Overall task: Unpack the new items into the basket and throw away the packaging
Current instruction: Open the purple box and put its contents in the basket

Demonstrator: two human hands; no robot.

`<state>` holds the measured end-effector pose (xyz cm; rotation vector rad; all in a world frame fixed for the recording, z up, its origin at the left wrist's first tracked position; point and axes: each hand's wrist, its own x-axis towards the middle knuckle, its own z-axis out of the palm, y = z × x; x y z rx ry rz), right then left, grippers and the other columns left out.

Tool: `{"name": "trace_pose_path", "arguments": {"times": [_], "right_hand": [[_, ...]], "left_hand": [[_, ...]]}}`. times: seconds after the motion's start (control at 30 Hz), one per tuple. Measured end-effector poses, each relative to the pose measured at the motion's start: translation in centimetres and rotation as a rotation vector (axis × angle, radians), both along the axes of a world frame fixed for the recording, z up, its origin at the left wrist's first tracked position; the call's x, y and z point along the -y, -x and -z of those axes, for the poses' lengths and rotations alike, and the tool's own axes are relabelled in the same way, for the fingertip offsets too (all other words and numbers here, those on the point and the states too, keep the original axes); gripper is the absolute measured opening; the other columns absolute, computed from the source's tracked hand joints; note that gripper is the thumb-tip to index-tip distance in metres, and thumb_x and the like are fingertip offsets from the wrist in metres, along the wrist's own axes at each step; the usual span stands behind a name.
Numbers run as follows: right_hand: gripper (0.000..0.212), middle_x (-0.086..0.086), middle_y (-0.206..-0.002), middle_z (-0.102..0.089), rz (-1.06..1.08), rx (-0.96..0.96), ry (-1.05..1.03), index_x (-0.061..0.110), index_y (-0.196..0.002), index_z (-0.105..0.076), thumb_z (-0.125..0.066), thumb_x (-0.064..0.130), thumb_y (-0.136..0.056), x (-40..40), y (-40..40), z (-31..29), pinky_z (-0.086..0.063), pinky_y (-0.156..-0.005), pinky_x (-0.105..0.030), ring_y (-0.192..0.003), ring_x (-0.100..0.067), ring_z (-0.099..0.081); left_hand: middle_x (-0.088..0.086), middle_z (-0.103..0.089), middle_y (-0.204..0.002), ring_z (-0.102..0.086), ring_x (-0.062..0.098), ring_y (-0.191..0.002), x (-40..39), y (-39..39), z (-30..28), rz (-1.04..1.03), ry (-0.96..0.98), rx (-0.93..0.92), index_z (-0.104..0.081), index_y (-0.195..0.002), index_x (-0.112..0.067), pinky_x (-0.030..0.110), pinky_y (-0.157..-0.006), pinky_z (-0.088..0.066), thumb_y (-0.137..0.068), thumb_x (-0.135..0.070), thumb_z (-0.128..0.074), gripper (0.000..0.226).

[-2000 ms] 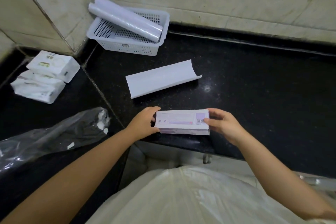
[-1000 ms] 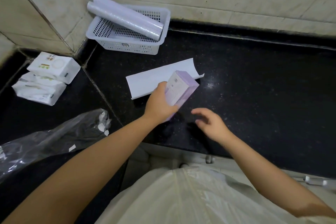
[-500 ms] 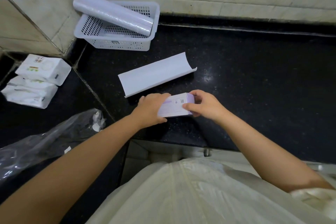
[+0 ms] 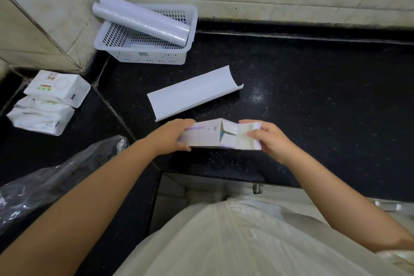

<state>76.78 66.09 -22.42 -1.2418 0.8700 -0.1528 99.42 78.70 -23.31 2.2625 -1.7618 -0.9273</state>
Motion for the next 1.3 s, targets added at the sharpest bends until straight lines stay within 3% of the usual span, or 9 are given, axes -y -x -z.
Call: {"name": "trace_pose_path", "arguments": {"times": [0.07,0.17,0.27,0.33,0.47,0.63,0.9,1.2,1.3], "right_hand": [[0.041,-0.003,-0.1,-0.062,0.159,-0.042,-0.056,0.009,-0.13,-0.043,-0.048,0.002,-0.09,0.1,0.2,0.4,-0.059,-0.061,-0.022,-0.084,-0.015,-0.061],[0.063,-0.012,-0.126,-0.055,0.161,-0.419,0.543,0.007,-0.137,-0.034,-0.064,0.014,-0.082,-0.2,0.4,0.8,-0.045,-0.092,-0.033,-0.112,-0.025,-0.053],[0.047,-0.023,-0.12,-0.059,0.062,-0.255,1.214,-0.004,-0.118,-0.055,-0.065,0.008,-0.074,-1.5,-0.1,-0.3,-0.035,-0.103,-0.045,-0.119,-0.042,-0.049],[0.038,-0.022,-0.106,-0.067,-0.1,-0.122,1.439,-0.005,-0.104,-0.064,-0.067,0.006,-0.067,-2.1,-0.6,-0.9,-0.031,-0.1,-0.057,-0.111,-0.043,-0.056],[0.041,-0.019,-0.113,-0.064,-0.424,-0.145,1.226,0.0,-0.116,-0.058,-0.066,0.007,-0.076,-3.2,-1.6,-1.8,-0.031,-0.107,-0.049,-0.111,-0.036,-0.056],[0.018,-0.021,-0.067,-0.065,-0.324,-0.071,1.313,-0.005,-0.078,-0.067,-0.07,-0.011,-0.062,-3.9,-0.8,-1.5,-0.053,-0.061,-0.037,-0.062,-0.035,-0.063],[0.031,-0.019,-0.109,-0.06,-0.311,-0.154,1.048,-0.002,-0.119,-0.054,-0.049,0.005,-0.089,-3.7,-0.2,-0.6,-0.029,-0.075,-0.012,-0.103,-0.029,-0.054],[0.05,-0.019,-0.09,-0.066,-0.322,-0.308,0.89,0.01,-0.138,-0.032,-0.04,0.006,-0.089,-2.0,-1.3,-1.3,-0.046,-0.068,-0.033,-0.072,-0.024,-0.054],[0.052,-0.016,-0.114,-0.053,-0.27,-0.305,0.944,0.009,-0.137,-0.033,-0.048,0.009,-0.087,-1.9,-1.1,-1.2,-0.047,-0.079,-0.034,-0.09,-0.027,-0.055]], "left_hand": [[0.004,-0.051,-0.13,-0.047,0.017,-0.116,-0.6,-0.2,0.2,-0.043,0.035,-0.02,-0.043,-0.132,-0.017,0.026,-0.094,-0.037,-0.075,-0.023,-0.074,0.065],[0.005,-0.053,-0.128,-0.047,0.014,-0.109,-1.1,0.0,0.6,-0.086,0.087,-0.024,-0.044,-0.129,-0.017,0.023,-0.088,-0.037,-0.074,-0.022,-0.075,0.063],[0.004,-0.054,-0.127,-0.049,0.017,-0.111,-1.0,0.3,0.7,-0.094,0.091,-0.009,-0.044,-0.129,-0.018,0.026,-0.089,-0.039,-0.075,-0.023,-0.075,0.063],[0.004,-0.052,-0.129,-0.048,0.017,-0.114,-0.8,0.3,0.7,-0.096,0.074,-0.003,-0.042,-0.132,-0.018,0.028,-0.092,-0.04,-0.075,-0.023,-0.075,0.066],[0.005,-0.051,-0.131,-0.048,0.019,-0.117,-0.8,0.4,0.6,-0.102,0.043,0.012,-0.039,-0.135,-0.019,0.031,-0.098,-0.04,-0.075,-0.025,-0.075,0.07],[0.007,-0.053,-0.127,-0.049,0.022,-0.114,-0.6,0.8,0.6,-0.143,0.049,0.017,-0.04,-0.133,-0.019,0.036,-0.099,-0.043,-0.076,-0.026,-0.074,0.067],[0.009,-0.056,-0.123,-0.05,0.024,-0.112,-0.1,1.4,0.5,-0.171,0.045,0.056,-0.043,-0.132,-0.017,0.04,-0.098,-0.045,-0.074,-0.027,-0.076,0.067],[0.008,-0.058,-0.119,-0.05,0.024,-0.11,-0.4,1.8,1.0,-0.158,0.112,0.067,-0.051,-0.125,-0.016,0.032,-0.091,-0.04,-0.071,-0.023,-0.078,0.06],[0.008,-0.055,-0.126,-0.048,0.024,-0.117,-0.7,1.7,1.0,-0.143,0.098,0.058,-0.048,-0.13,-0.016,0.032,-0.098,-0.039,-0.071,-0.021,-0.079,0.067]]}}
